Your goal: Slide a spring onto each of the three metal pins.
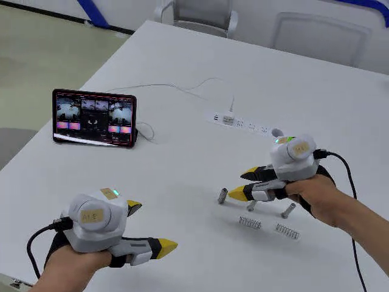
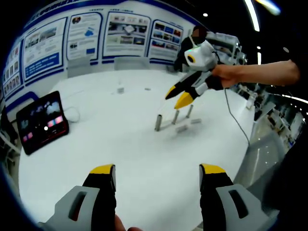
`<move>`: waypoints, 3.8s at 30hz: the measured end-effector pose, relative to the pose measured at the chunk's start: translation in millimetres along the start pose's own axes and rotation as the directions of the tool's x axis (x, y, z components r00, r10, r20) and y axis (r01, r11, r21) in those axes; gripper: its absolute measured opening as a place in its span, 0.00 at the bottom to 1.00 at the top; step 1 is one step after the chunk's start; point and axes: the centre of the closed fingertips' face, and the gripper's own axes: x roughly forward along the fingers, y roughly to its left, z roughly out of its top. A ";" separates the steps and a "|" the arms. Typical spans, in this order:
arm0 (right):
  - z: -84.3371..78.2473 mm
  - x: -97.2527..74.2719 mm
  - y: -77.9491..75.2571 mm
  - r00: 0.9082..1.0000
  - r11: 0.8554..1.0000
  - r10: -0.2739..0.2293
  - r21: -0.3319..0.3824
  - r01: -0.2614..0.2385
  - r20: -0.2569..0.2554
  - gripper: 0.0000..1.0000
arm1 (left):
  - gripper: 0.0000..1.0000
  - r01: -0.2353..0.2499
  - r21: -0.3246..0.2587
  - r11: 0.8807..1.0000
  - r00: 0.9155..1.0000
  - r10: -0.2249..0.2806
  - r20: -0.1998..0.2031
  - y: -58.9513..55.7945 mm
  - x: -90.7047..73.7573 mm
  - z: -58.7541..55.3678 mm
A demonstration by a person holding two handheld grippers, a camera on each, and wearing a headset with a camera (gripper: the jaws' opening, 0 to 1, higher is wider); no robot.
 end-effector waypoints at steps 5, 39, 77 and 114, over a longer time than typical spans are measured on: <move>-6.0 -14.4 2.2 0.999 0.999 -0.027 0.047 0.025 0.038 0.46 | 0.72 0.008 0.005 1.000 1.000 -0.008 0.003 -2.8 2.6 4.8; -75.3 -91.3 24.9 0.964 0.954 -0.214 0.246 0.171 0.159 0.60 | 0.73 0.098 0.078 0.992 0.995 -0.096 -0.024 -32.7 32.4 20.7; -136.3 -135.2 59.5 0.926 0.883 -0.341 0.392 0.257 0.161 0.75 | 0.74 0.217 0.183 0.959 0.974 -0.201 -0.103 -73.0 70.9 32.4; -164.0 -144.0 68.2 0.925 0.859 -0.350 0.445 0.253 0.149 0.78 | 0.74 0.385 0.349 0.854 0.915 -0.303 -0.265 -117.8 135.1 35.1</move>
